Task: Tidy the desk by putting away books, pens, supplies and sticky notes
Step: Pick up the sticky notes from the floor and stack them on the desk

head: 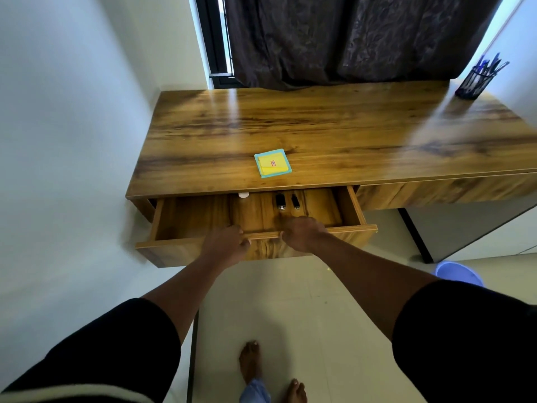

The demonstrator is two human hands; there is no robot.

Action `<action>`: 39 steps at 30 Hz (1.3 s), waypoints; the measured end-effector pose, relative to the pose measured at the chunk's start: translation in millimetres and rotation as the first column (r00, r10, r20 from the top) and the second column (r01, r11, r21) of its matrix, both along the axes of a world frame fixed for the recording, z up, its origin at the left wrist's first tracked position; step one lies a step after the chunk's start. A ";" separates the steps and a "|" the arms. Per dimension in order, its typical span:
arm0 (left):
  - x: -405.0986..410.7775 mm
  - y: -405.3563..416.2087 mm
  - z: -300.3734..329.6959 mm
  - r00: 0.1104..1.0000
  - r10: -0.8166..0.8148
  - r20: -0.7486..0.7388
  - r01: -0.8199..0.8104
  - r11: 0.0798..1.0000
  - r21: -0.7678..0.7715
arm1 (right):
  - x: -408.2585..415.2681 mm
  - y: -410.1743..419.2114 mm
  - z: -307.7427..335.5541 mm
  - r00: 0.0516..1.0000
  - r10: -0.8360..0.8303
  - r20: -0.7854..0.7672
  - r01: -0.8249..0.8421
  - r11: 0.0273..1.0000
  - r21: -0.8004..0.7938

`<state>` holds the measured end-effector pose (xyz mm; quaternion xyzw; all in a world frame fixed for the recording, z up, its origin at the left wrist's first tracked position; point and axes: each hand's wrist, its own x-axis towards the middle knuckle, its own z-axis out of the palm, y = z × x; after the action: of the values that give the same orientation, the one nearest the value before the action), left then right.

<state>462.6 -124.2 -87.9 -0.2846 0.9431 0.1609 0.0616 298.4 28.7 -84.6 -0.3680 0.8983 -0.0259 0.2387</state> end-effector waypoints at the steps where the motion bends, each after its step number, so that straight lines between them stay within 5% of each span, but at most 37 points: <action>1: 0.4 1.9 1.7 0.999 0.001 0.033 -0.001 1.000 -0.004 | -2.6 -2.8 -3.1 1.000 0.015 0.026 -0.017 0.999 0.044; 13: 15.3 21.2 10.3 0.963 0.062 0.263 -0.098 0.987 0.126 | 9.2 11.0 12.2 0.966 0.153 0.207 -0.209 0.937 0.280; 23: 15.5 39.2 26.6 0.891 -0.014 0.453 -0.048 0.991 0.123 | 38.4 34.5 58.4 0.935 0.095 0.341 -0.213 0.920 0.330; 29: 13.9 44.5 40.0 0.844 -0.029 0.536 -0.147 0.947 0.284 | 43.6 36.8 54.1 0.898 0.026 0.440 -0.213 0.900 0.380; 39: 0.1 50.4 42.6 0.655 -0.120 0.746 -0.236 0.905 0.353 | 54.1 38.9 45.8 0.873 -0.001 0.487 -0.245 0.864 0.440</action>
<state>462.7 -73.8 -45.3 -0.3358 0.7642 0.2293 0.5007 352.5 67.6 -38.8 -0.3359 0.7638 0.1290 0.5358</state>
